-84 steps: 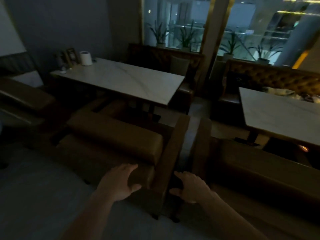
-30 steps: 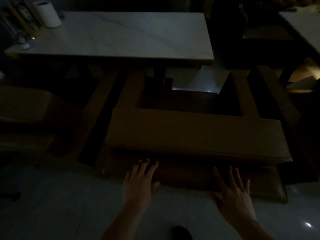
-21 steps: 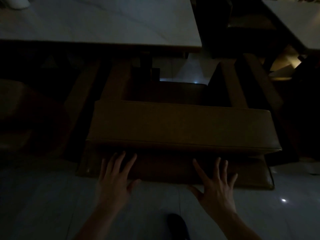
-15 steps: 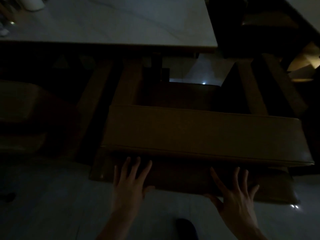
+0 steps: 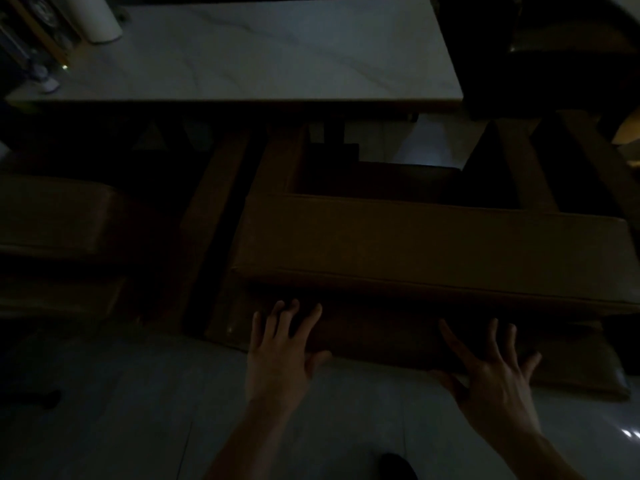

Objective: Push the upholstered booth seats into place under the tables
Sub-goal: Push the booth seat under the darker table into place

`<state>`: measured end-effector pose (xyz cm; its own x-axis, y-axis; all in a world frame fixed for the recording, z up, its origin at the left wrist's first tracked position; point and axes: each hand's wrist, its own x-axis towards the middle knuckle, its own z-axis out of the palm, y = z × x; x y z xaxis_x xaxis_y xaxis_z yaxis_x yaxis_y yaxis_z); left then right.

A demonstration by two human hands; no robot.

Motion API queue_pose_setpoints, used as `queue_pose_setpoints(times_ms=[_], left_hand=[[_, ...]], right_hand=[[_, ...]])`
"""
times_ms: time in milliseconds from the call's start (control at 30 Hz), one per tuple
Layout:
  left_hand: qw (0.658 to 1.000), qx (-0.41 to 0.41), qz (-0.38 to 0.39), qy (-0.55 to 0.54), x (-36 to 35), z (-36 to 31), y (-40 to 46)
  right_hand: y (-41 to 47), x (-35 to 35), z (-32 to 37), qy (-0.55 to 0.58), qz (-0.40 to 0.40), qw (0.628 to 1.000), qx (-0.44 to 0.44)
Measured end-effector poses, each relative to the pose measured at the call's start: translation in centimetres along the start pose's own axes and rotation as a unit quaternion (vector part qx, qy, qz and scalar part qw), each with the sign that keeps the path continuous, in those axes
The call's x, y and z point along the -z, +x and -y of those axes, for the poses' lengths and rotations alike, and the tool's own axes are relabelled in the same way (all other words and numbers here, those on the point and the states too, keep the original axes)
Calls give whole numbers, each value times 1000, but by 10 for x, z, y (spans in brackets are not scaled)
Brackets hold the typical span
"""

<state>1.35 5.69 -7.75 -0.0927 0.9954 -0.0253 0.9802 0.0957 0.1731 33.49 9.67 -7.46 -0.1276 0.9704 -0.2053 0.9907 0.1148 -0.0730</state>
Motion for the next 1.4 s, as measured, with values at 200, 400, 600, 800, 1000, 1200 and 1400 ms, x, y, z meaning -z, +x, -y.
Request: queue_pose_setpoints(times_ms=[200,400,600,800,1000,1200,1400], left_hand=[[1000,10,2,-4,2,-1,-19],[1000,8,12,-26,-3,5,-24],[1000,7,7,-23,-4,10,-11],[1000,17,-4,-23,-1,1,7],[999,18,-12,-27,-3,0,8],[999,29,-12,-23,0,-4,7],[999,29,-8,-24,3,-5,5]], right_hand=[[-17,-3,-4,11,-13,1000,19],[-20,-6,1,8,-9,1000,13],[-11,-6,5,7,-7,1000,11],[9,-2,1,12,-19,1000,16],[8,2,2,18,-21,999,18],[5,9,2,5,-21,1000,22],[0,12,5,-20,-8,1000,11]])
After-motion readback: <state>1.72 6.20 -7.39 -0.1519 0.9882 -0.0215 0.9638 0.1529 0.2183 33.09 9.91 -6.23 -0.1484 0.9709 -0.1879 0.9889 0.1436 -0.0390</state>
